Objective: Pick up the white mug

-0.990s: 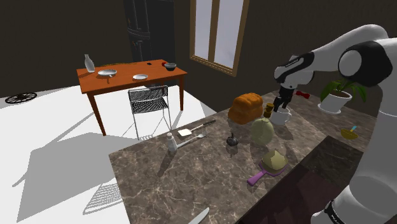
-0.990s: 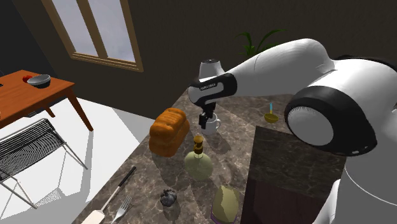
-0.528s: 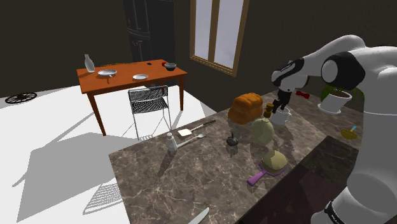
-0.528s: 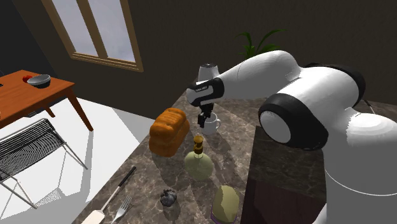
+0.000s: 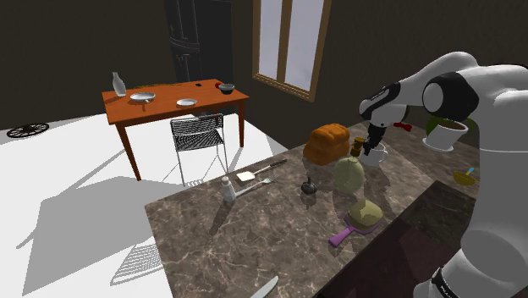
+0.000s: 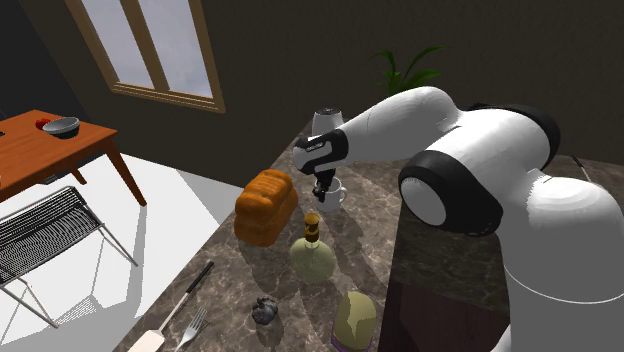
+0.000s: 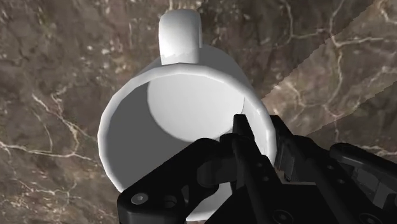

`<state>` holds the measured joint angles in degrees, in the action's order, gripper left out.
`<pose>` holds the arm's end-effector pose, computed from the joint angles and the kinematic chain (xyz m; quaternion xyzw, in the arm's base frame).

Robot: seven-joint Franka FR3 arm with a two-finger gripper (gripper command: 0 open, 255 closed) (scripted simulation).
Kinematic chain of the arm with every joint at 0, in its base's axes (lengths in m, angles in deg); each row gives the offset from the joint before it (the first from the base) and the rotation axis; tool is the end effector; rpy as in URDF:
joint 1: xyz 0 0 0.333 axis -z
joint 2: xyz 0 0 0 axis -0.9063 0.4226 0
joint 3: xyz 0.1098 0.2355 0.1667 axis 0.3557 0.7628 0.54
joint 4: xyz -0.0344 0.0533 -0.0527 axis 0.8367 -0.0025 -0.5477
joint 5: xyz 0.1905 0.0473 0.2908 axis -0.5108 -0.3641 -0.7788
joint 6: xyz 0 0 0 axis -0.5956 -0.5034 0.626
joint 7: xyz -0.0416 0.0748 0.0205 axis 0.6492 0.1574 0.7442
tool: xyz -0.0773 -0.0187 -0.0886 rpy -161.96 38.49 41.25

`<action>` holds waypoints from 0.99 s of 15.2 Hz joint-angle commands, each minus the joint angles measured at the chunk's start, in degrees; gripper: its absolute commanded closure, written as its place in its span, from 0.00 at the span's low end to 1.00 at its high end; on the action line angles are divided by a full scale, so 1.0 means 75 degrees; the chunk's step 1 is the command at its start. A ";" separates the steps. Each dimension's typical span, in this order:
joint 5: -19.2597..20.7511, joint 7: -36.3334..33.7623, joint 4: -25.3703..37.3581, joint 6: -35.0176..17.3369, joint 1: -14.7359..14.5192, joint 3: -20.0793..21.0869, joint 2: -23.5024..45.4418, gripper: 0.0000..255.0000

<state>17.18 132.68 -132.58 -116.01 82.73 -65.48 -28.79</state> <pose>0.4707 -0.3915 0.2956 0.9984 -0.0565 0.0088 0.0033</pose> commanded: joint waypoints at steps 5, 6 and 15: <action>-0.0003 0.0003 0.0002 -0.0004 0.0002 0.0001 0.0005 1.00; -0.0003 0.0003 0.0003 -0.0004 0.0003 0.0002 0.0006 1.00; 0.0273 -0.0179 0.0184 0.0611 -0.0116 -0.0160 -0.0466 1.00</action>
<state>19.03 131.45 -131.68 -112.15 81.86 -66.55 -32.03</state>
